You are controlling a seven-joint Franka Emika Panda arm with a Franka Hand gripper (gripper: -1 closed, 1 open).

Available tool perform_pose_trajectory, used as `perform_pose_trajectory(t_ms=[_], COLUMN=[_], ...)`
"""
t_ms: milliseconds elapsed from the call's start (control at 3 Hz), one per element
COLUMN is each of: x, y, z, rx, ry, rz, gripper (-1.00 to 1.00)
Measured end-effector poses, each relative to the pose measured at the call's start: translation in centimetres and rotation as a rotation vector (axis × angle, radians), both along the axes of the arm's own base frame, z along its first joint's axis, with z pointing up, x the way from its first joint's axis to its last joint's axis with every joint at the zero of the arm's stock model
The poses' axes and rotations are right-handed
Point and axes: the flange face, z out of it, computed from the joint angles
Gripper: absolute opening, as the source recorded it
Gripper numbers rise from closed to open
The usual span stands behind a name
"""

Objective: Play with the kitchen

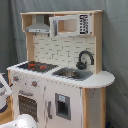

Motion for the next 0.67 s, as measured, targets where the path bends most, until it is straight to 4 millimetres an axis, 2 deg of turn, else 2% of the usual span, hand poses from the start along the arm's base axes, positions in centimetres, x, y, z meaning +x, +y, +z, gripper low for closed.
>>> perform_pose_trajectory(t_ms=[333, 667], x=[2.2, 4.0], y=[0.2, 1.4], z=[-0.2, -1.1], rx=[0.057, 0.091], ry=[0.014, 0.025], rz=[-0.001, 0.0], gripper=[1.0, 1.0])
